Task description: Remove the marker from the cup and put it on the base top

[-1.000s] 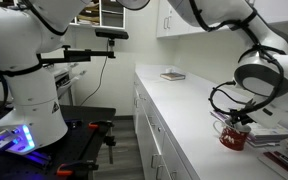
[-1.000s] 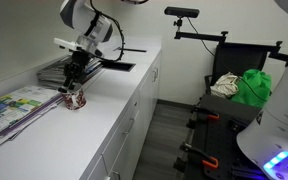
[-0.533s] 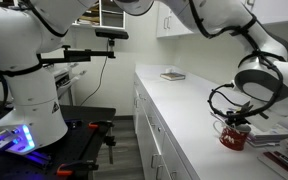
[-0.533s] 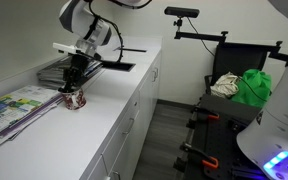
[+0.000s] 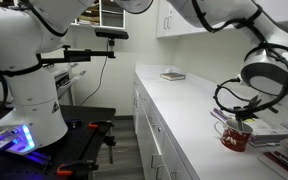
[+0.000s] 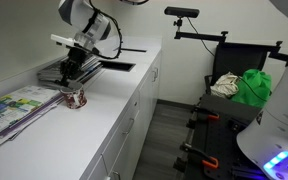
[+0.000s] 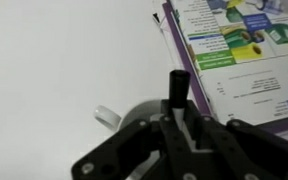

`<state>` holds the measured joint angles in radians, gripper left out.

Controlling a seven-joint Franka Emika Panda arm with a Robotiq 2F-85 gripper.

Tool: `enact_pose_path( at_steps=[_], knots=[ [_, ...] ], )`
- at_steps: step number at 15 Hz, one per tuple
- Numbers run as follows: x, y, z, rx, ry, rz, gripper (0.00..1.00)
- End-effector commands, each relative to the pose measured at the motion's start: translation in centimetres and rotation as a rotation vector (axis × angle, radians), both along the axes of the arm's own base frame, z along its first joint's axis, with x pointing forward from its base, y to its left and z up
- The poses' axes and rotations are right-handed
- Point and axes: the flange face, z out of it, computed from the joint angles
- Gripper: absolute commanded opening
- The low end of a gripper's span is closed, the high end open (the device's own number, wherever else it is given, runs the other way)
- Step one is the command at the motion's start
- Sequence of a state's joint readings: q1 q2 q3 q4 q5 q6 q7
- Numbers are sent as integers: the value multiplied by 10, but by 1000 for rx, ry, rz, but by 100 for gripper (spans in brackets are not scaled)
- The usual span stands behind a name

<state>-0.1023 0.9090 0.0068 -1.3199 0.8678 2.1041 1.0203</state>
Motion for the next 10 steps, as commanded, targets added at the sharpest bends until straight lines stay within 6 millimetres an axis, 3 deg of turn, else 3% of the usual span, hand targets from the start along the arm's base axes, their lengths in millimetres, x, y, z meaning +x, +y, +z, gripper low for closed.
enact_pose_path(
  at_steps=[1,3,5,7,10],
  knots=[
    [-5,6,43,55,-90,40,5],
    [-7,22,68,55,-151,117,5],
    [-14,51,83,25,-137,209,5],
    [-23,88,86,-11,-75,284,5],
    [-35,147,74,-62,52,360,5]
  ],
)
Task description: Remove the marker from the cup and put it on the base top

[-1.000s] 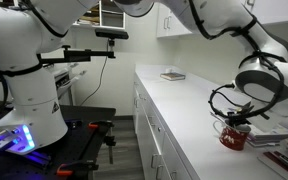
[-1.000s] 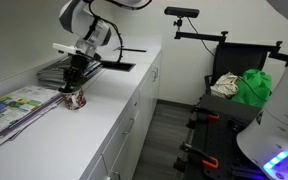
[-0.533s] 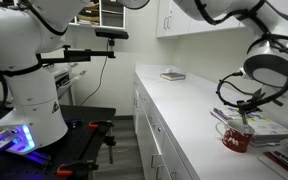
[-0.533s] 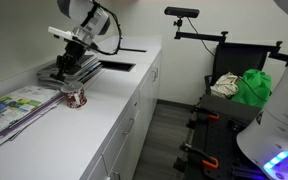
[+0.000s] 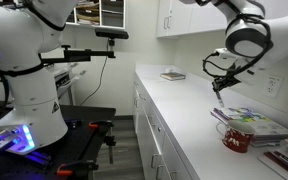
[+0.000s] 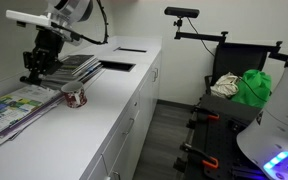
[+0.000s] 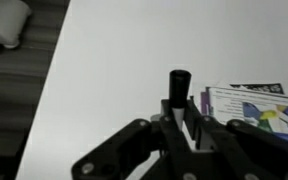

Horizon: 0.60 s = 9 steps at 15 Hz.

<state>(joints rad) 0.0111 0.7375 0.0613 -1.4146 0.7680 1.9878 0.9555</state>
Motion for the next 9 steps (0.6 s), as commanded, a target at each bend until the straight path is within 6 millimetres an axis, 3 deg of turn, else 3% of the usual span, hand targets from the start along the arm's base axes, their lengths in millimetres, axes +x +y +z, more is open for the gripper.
enact_pose_path(
  at_steps=[1,4,9],
  knots=[
    [-13,38,-11,-112,115,36,5],
    [-17,67,-31,-189,156,63,5],
    [-15,88,-74,-343,161,143,5]
  ],
)
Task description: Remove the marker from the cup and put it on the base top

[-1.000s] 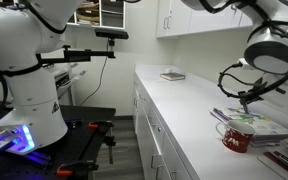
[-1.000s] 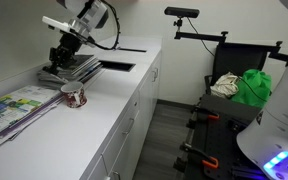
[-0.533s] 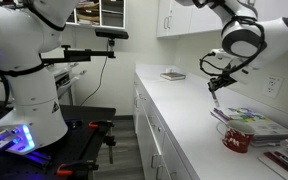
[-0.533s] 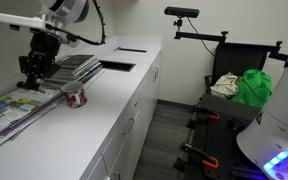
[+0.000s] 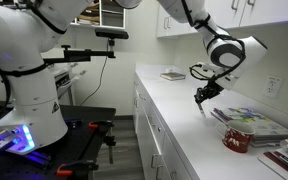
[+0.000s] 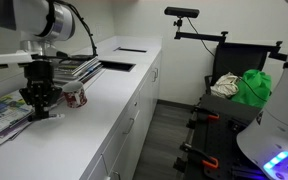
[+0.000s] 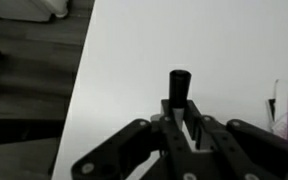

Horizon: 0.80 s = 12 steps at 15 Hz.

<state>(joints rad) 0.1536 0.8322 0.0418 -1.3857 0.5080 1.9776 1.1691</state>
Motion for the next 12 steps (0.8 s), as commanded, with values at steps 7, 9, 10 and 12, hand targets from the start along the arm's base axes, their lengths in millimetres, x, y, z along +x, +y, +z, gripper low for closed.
enact_pose_path(
  at_steps=[7,9,10,12],
  knots=[
    [19,49,-24,-128,-89,167,45],
    [27,43,-14,-91,-119,150,58],
    [32,35,-6,-65,-126,136,65],
    [38,20,9,-17,-134,125,81]
  ],
)
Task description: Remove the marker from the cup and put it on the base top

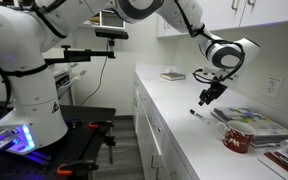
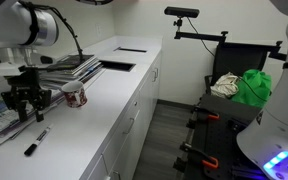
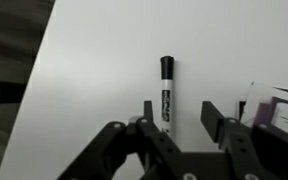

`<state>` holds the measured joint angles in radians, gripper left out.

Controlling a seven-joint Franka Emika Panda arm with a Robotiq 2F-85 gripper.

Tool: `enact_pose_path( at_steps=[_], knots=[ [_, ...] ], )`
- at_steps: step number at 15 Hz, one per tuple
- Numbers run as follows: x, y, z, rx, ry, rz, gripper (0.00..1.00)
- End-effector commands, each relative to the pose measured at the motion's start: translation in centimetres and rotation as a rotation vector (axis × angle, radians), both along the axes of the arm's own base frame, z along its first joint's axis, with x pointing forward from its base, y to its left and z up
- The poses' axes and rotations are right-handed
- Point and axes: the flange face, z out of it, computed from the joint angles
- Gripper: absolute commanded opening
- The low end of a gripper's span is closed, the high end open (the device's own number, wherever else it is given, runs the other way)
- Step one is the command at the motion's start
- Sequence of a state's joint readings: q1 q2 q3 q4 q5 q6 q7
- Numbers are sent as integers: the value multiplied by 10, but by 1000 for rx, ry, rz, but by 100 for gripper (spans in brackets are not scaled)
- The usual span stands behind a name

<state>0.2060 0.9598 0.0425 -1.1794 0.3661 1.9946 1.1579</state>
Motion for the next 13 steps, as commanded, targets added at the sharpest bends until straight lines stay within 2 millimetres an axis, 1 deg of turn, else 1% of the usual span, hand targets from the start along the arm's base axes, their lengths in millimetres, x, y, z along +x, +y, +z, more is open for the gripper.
enact_pose_path(
  at_steps=[1,2,3,5,8,11,13],
  knots=[
    [9,-24,23,106,-4,1,89],
    [9,-34,30,141,-5,22,95],
    [9,-44,37,180,-9,30,100],
    [5,-60,52,246,-6,91,100],
    [2,-79,71,276,-18,131,100],
    [-6,-83,81,266,7,183,100],
    [-9,-82,82,256,2,207,100]
  ],
)
